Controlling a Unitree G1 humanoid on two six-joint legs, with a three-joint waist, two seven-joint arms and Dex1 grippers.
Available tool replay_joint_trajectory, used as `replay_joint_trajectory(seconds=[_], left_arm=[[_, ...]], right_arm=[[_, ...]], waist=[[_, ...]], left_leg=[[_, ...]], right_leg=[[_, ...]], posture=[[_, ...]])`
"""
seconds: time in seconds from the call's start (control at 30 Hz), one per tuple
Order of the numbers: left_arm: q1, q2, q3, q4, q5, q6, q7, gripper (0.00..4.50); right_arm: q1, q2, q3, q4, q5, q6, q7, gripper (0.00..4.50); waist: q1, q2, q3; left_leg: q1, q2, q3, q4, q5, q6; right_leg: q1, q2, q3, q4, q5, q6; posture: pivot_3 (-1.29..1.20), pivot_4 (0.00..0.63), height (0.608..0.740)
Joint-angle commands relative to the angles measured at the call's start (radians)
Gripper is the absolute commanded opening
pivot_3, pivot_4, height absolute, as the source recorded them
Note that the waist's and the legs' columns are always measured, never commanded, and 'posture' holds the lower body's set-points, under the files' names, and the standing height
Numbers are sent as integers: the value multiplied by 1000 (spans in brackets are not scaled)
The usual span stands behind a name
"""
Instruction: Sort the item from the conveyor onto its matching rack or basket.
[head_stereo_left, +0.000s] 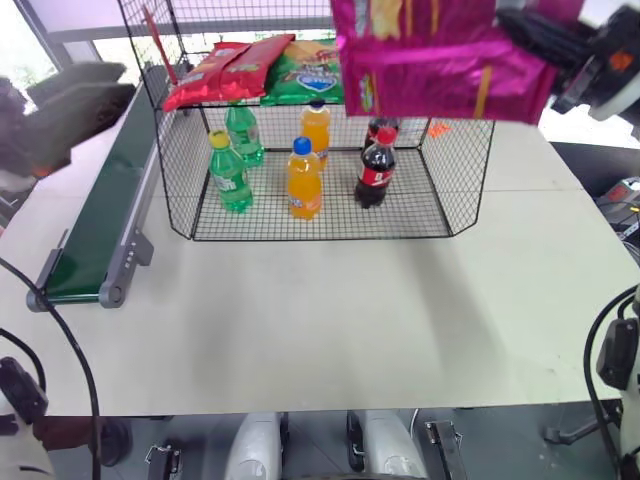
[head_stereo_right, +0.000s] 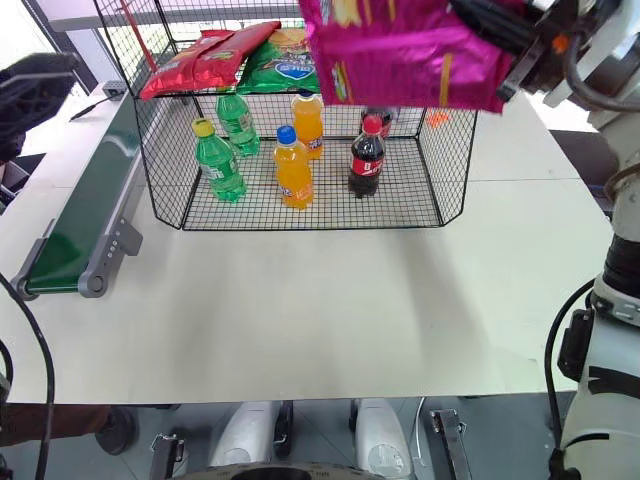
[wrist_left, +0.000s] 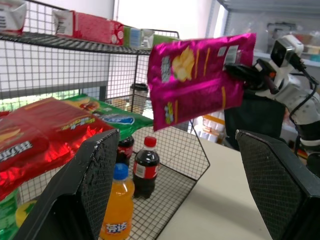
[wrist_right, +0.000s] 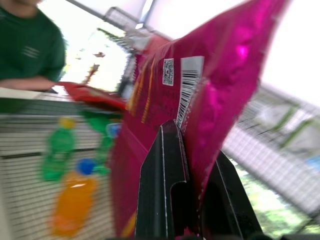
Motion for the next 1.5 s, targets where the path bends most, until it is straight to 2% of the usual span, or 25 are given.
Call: replay_joint_trajectory(seconds=[0.03,0.23,0.4,0.47,0.5,0.63,0.7,0.77,0.9,1.03,1.2,1.33,1.5], left_arm=[[-2,3,39,-24,-32,-29,21,3869],[8,-7,35,-28,-56,-40,52,3869],[23,-13,43,-37,-76,-40,76,3869],[27,-18,44,-43,-85,-42,88,3869],[29,-23,43,-46,-90,-44,95,3869],[38,-40,44,-59,-103,-52,121,3869],[50,-47,53,-67,-114,-53,138,3869],[62,-48,61,-72,-123,-57,151,3869],[82,-57,64,-80,-138,-69,172,3869],[87,-68,58,-79,-146,-81,185,3869],[94,-82,45,-77,-140,-94,191,3869],[104,-97,39,-78,-136,-103,203,3869],[121,-114,46,-88,-141,-113,225,3869]], right_arm=[[-52,-11,4,66,-124,-176,-35,0],[-94,12,73,195,-353,-491,-139,0],[-86,21,134,242,-474,-656,-174,0],[-63,20,205,255,-602,-766,-204,0],[-62,14,249,276,-717,-821,-263,0],[-67,-7,348,342,-1012,-962,-470,0],[-60,-21,384,357,-1139,-982,-572,0],[-54,-16,404,381,-1190,-968,-617,0],[-80,-21,445,475,-1335,-806,-698,0],[-115,-16,451,524,-1386,-695,-762,0],[-161,34,455,540,-1353,-655,-775,0],[-199,115,487,544,-1323,-599,-667,0],[-207,157,514,557,-1290,-573,-579,0]], waist=[[1,0,0],[0,0,0],[-1,0,0],[-2,0,0],[-3,0,0],[-4,0,0],[1,0,0],[1,0,0],[0,0,0],[0,0,0],[-6,0,0],[-11,0,0],[-2,0,0]], left_leg=[[0,0,0,0,0,0],[0,0,1,0,0,0],[0,0,0,0,0,0],[0,0,0,0,0,0],[0,0,0,0,0,0],[0,0,0,0,1,-1],[0,0,0,0,1,-2],[0,-1,0,0,1,-2],[0,-1,0,0,4,-7],[0,-1,0,0,4,-7],[0,-1,0,-1,4,-7],[1,-1,0,-1,4,-7],[0,-1,-1,-1,4,-7]], right_leg=[[0,0,0,0,0,0],[0,-1,0,0,0,0],[0,-1,0,0,0,0],[0,-1,0,0,0,0],[0,-1,0,0,0,0],[0,-1,1,0,0,0],[0,-1,1,0,0,0],[0,-1,2,0,0,0],[0,-2,2,-1,0,0],[0,-2,2,-1,0,-1],[0,-1,2,-1,0,0],[0,-1,2,0,0,0],[1,-1,2,0,0,0]], posture=[[0,150,740],[0,150,740],[0,150,740],[0,150,740],[0,150,740],[0,150,740],[0,150,740],[0,150,740],[0,150,740],[0,150,740],[0,150,740],[0,150,740],[0,150,740]])
